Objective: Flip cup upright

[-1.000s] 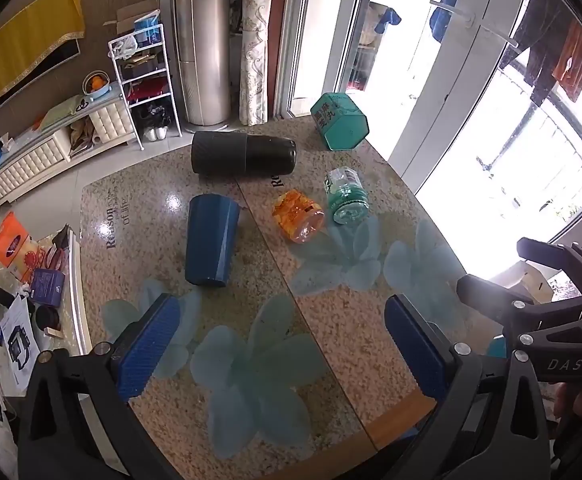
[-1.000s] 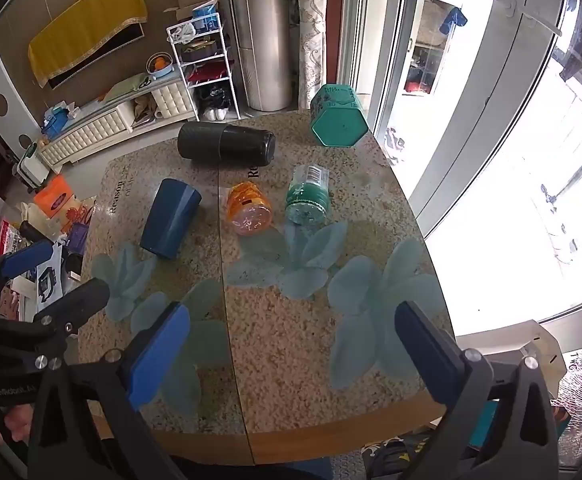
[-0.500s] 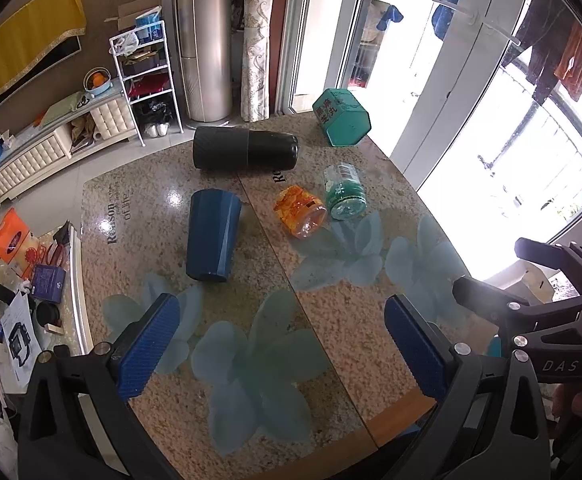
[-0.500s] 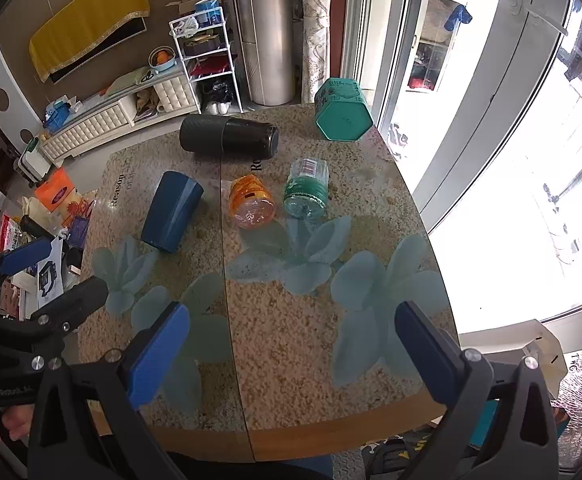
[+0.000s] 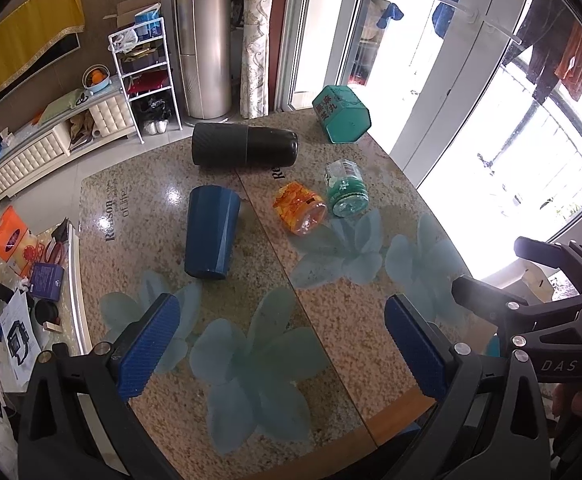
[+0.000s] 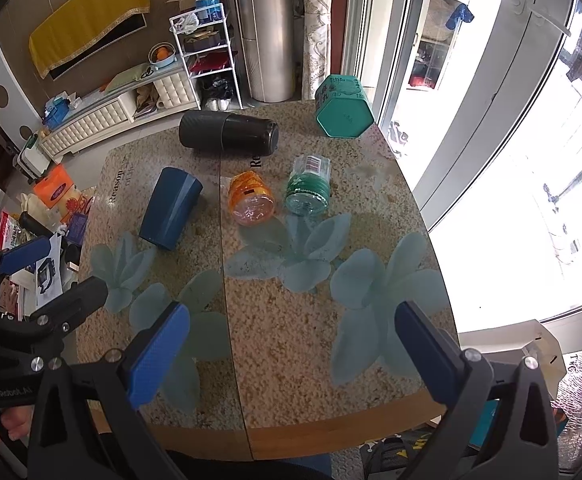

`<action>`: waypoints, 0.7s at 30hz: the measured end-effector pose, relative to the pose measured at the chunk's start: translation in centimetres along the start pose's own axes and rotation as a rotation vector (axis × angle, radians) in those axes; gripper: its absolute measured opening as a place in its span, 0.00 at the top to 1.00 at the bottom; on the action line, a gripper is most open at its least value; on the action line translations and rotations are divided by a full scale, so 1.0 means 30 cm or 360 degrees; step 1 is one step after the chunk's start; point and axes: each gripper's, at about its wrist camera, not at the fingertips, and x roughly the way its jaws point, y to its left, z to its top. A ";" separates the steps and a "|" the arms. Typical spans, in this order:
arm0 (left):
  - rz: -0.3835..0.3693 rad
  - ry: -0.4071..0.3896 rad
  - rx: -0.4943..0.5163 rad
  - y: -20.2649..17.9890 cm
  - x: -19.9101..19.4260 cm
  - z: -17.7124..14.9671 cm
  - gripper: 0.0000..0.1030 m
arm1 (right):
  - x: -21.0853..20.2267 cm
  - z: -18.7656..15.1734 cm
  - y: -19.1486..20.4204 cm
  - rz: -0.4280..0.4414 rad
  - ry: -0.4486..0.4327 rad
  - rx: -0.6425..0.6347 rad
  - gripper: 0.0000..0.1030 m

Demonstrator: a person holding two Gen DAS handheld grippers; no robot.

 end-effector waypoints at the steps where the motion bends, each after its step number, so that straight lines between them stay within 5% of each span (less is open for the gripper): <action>1: 0.0002 0.0000 0.0001 -0.002 -0.001 -0.001 0.00 | 0.000 0.000 0.001 -0.0001 0.0000 0.0000 0.00; 21: -0.0006 0.0010 -0.0004 0.005 0.008 0.001 0.00 | 0.017 0.010 0.011 -0.0007 0.0015 -0.0011 0.00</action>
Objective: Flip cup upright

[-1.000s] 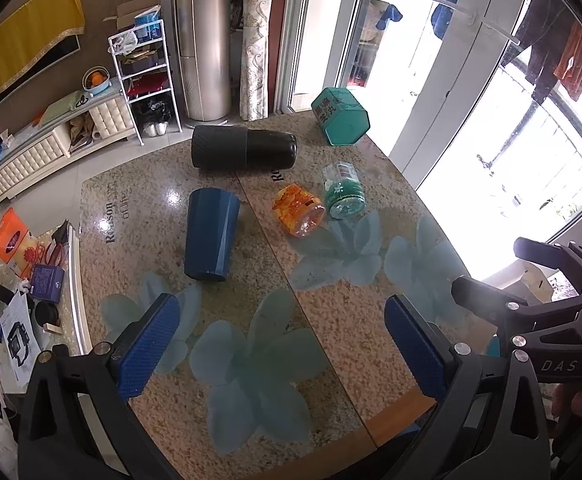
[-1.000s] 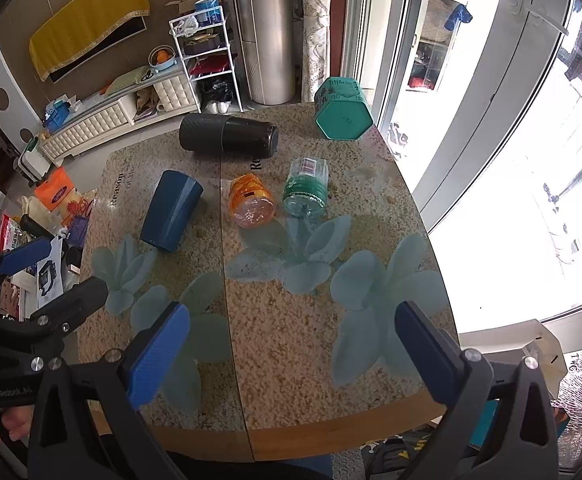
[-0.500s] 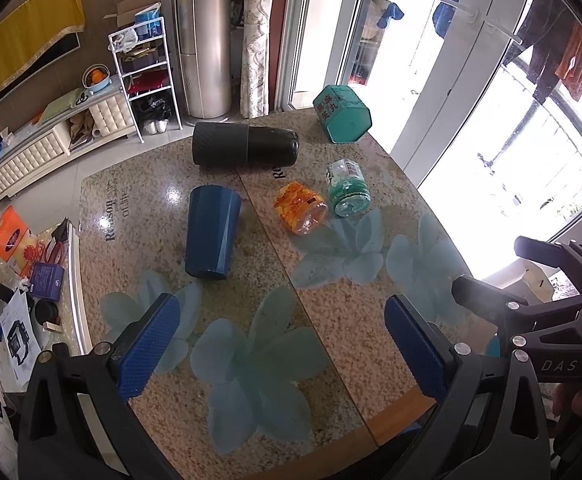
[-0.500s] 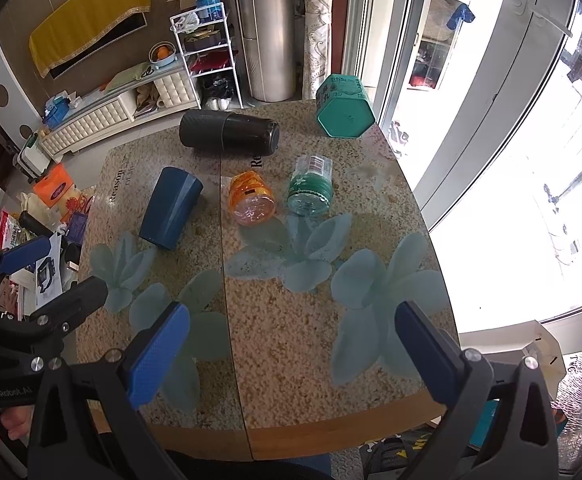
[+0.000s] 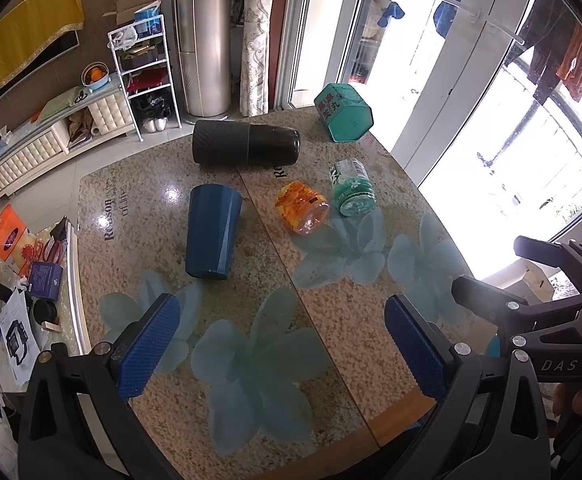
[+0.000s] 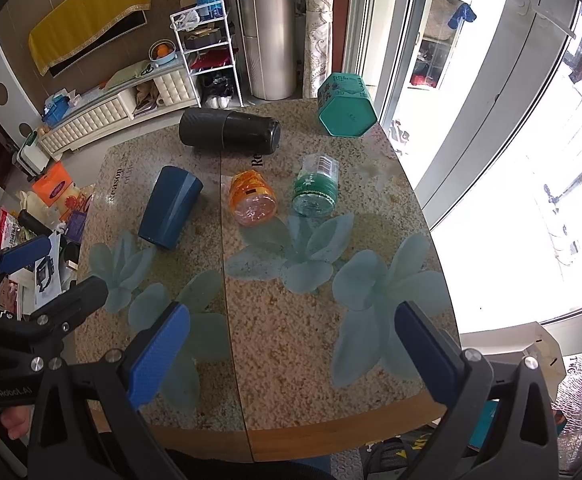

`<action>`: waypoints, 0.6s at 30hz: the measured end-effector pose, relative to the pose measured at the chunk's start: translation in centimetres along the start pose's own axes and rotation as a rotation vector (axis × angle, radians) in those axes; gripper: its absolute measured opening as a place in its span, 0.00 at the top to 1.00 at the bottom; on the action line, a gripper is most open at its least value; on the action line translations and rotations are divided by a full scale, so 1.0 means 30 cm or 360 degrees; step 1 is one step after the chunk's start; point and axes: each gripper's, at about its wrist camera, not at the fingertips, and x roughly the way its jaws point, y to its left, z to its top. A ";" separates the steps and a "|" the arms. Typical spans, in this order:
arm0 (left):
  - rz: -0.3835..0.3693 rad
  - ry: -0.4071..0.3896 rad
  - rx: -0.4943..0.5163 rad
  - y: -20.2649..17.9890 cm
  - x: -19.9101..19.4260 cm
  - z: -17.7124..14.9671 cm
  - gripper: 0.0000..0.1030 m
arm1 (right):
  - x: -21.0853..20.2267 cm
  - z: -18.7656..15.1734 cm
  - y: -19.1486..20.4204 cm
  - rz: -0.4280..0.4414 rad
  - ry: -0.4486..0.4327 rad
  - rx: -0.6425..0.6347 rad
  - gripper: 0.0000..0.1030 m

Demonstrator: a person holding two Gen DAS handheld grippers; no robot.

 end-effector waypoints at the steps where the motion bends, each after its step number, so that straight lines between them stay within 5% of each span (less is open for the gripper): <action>1: 0.0001 0.0001 0.0000 0.000 0.000 0.000 0.00 | 0.000 0.001 0.000 0.0000 0.0000 -0.0001 0.00; 18: -0.0001 0.0133 -0.0224 -0.012 0.140 0.111 0.00 | 0.061 0.022 -0.094 0.0075 0.0121 -0.0054 0.00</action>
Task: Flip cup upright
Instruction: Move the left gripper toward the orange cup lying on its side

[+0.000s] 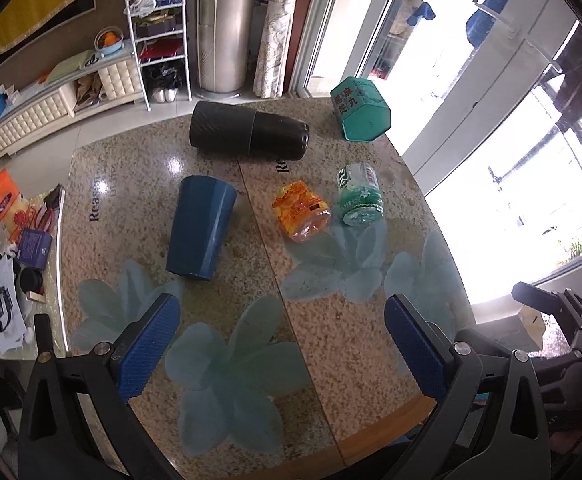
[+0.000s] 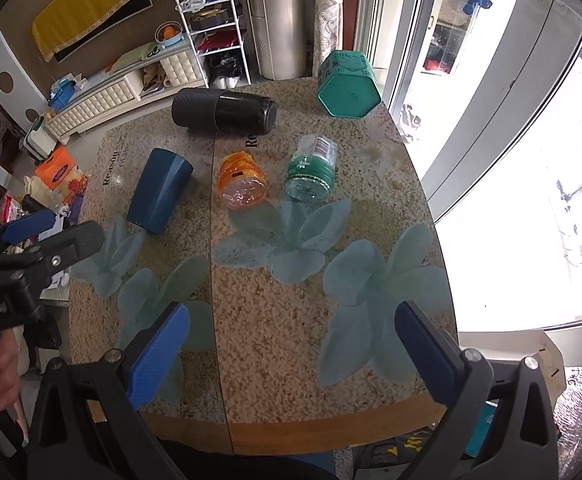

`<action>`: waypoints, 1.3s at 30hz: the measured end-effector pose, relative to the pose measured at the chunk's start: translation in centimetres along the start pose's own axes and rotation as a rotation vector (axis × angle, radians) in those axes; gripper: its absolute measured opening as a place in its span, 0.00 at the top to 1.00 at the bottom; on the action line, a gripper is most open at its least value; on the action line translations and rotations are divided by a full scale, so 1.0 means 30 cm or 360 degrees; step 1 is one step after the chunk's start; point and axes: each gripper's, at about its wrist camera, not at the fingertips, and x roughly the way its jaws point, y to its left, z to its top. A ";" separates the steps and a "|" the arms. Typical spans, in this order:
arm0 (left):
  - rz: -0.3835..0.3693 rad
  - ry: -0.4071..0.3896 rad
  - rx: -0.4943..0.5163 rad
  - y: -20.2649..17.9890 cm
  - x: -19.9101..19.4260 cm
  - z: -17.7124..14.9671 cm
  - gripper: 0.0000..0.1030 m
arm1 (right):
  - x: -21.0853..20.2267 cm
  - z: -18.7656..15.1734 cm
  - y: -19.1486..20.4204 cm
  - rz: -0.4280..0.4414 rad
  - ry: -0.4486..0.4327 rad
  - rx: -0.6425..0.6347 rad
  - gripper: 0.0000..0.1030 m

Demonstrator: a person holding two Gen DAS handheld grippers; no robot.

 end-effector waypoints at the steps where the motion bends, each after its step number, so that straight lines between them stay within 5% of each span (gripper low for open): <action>1: -0.0003 0.0012 -0.0019 -0.007 0.011 0.006 0.00 | 0.000 0.008 -0.017 0.0010 0.0005 -0.0004 0.00; 28: 0.0125 0.0576 -0.0684 -0.052 0.507 0.287 0.00 | 0.218 0.179 -0.381 0.0246 0.0280 -0.0124 0.00; 39: 0.0306 0.0734 -0.0707 -0.048 0.715 0.365 0.00 | 0.280 0.232 -0.527 0.0248 0.0371 -0.0077 0.00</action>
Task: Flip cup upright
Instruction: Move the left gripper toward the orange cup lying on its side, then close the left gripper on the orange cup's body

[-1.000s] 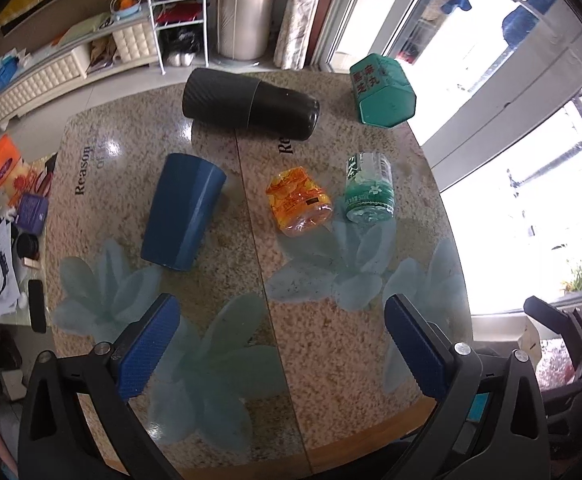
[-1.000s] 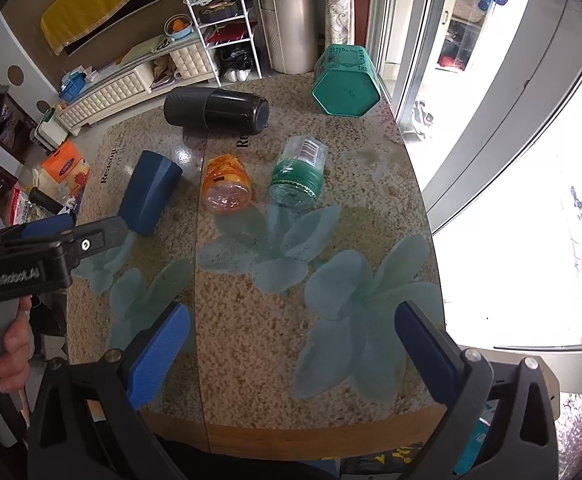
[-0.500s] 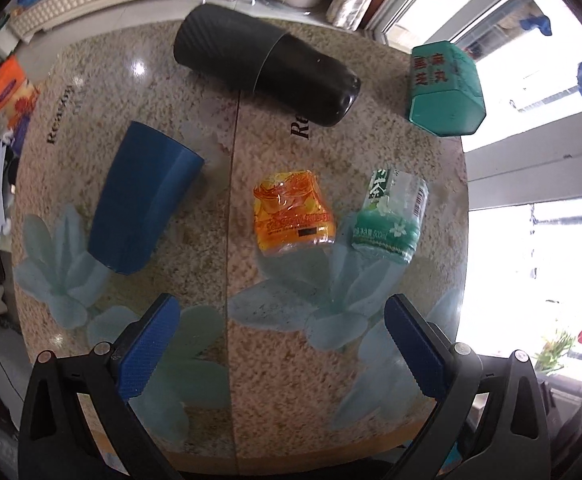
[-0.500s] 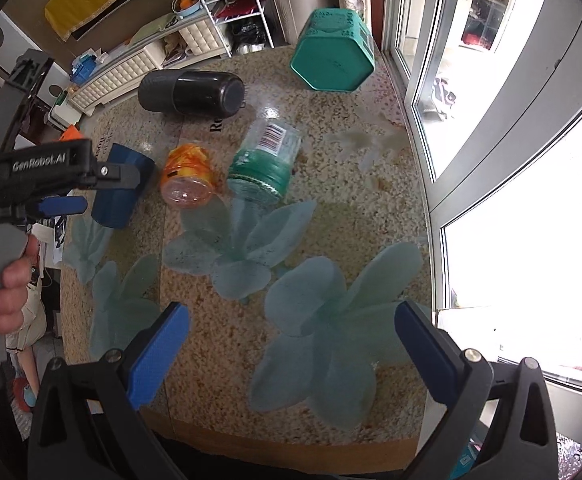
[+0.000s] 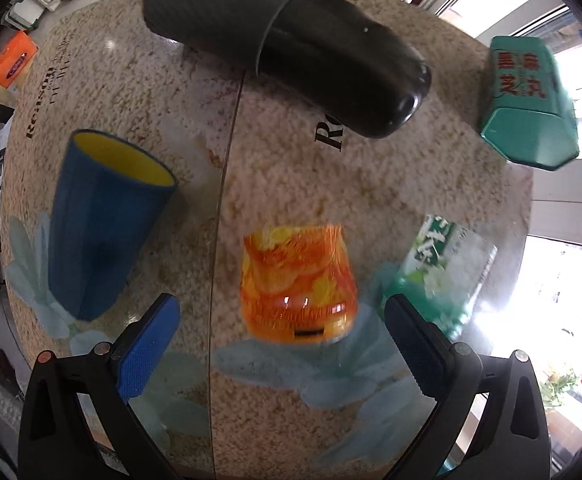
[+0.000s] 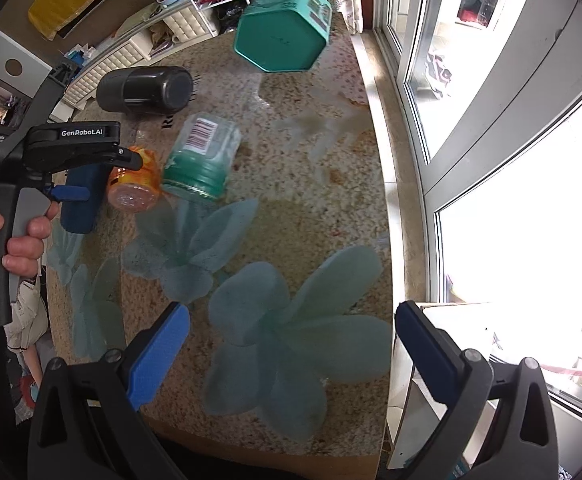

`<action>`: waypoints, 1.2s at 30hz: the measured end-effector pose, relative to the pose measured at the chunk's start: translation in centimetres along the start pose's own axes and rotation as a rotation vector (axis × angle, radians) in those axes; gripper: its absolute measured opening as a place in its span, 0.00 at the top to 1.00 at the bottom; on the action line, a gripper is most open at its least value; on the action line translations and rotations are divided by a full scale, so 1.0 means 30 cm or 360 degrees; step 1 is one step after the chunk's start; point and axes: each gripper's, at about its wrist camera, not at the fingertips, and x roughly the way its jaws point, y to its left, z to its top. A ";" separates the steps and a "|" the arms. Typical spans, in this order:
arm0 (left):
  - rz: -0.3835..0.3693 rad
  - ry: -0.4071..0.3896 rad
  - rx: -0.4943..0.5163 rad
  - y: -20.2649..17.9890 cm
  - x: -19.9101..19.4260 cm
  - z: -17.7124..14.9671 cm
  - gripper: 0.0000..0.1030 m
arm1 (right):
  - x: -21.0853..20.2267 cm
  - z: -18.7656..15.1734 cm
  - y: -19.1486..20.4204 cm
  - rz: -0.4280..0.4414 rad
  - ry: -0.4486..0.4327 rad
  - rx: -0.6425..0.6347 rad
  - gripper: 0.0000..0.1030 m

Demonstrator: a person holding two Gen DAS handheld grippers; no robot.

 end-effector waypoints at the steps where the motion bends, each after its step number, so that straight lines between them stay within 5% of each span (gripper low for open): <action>1: 0.0005 0.0018 0.0000 -0.006 0.016 0.008 0.00 | 0.005 0.004 -0.011 0.0003 0.0006 0.0005 0.00; 9: 0.0037 0.0111 -0.0050 -0.009 0.118 0.028 0.02 | 0.038 0.028 -0.039 0.0027 0.0045 0.0015 0.00; 21: -0.0017 0.0154 -0.0024 0.068 0.274 0.019 0.31 | 0.052 0.027 -0.035 0.0016 0.0050 0.0032 0.00; 32: -0.0096 0.0108 0.0016 0.093 0.220 -0.048 0.32 | 0.057 -0.003 -0.008 0.0012 0.0049 0.0058 0.00; 36: -0.0098 0.0044 0.0070 0.113 0.105 -0.095 0.32 | 0.053 -0.013 0.023 0.0011 0.0035 0.0050 0.00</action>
